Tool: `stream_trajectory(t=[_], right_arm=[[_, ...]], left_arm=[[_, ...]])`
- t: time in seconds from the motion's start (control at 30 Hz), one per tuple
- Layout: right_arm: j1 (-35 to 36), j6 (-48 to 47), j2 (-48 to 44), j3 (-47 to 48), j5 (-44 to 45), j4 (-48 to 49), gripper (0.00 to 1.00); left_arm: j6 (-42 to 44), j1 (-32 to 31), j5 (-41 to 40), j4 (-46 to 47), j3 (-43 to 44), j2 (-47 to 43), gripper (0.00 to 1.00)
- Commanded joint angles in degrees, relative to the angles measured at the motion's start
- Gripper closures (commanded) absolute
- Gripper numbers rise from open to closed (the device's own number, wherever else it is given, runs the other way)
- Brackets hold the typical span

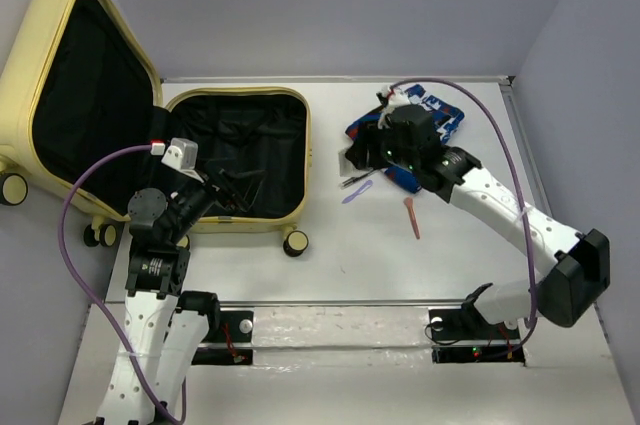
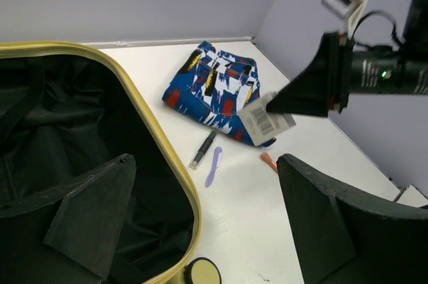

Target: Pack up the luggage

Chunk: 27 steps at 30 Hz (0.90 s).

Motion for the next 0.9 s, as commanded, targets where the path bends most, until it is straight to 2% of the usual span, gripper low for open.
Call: stream_trajectory(t=[0.0, 0.03, 0.07, 0.1, 0.17, 0.23, 0.3, 0.4, 0.43, 0.53, 0.63, 0.67, 0.7, 0.73, 0.87], right_arm=[[5.6, 0.8, 10.0, 16.3, -13.5, 11.1, 0.74], [6.7, 0.6, 12.7, 19.7, -14.5, 11.3, 0.67], [7.8, 0.1, 15.3, 23.1, -15.5, 11.3, 0.52], [8.5, -0.2, 20.1, 29.2, -16.0, 10.8, 0.2], [8.5, -0.3, 23.2, 33.6, -14.4, 6.9, 0.01], [8.5, -2.5, 23.2, 32.8, -8.0, 5.7, 0.0], [7.0, -2.7, 21.6, 28.8, -4.3, 5.7, 0.05], [3.1, -0.5, 18.4, 19.3, 0.8, 6.1, 0.23], [1.4, -0.2, 18.0, 15.4, 3.4, 6.1, 0.37], [-1.1, 0.9, 18.3, 11.3, 6.5, 6.3, 0.56], [-3.1, 1.3, 21.1, 9.0, 9.1, 6.3, 0.55], [-3.8, 1.1, 22.2, 9.2, 9.6, 6.1, 0.53], [-4.3, 1.1, 24.1, 9.3, 10.7, 6.0, 0.43], [-4.3, 1.3, 25.0, 9.4, 11.1, 5.9, 0.4], [-4.9, 2.5, 29.3, 10.7, 10.3, 5.7, 0.38]], left_arm=[[-0.7, 1.1, 1.4, 2.9, 0.4, -0.1, 0.01], [-0.6, 1.4, 1.5, 2.9, 0.3, 0.0, 0.01], [-0.6, 1.6, 1.5, 2.9, 0.4, 0.0, 0.01], [-0.7, 1.8, 1.5, 2.8, 0.4, 0.2, 0.01], [-0.6, 1.9, 1.4, 2.7, 0.4, 0.3, 0.01], [-0.5, 1.9, 1.5, 2.6, 0.5, 0.3, 0.01], [-0.5, 1.9, 1.7, 2.6, 0.5, 0.2, 0.01], [-0.6, 1.9, 2.1, 2.7, 0.5, 0.0, 0.01], [-0.7, 1.9, 2.2, 2.8, 0.5, 0.0, 0.01], [-0.8, 1.9, 2.6, 3.0, 0.5, 0.1, 0.01], [-0.8, 1.9, 2.7, 3.1, 0.3, 0.1, 0.01], [-0.8, 1.9, 2.7, 3.2, 0.2, 0.1, 0.01], [-0.9, 1.9, 2.7, 3.2, 0.2, 0.1, 0.01], [-0.9, 1.9, 2.5, 3.2, 0.3, 0.1, 0.01], [-0.9, 2.0, 2.5, 3.2, 0.2, 0.1, 0.01]])
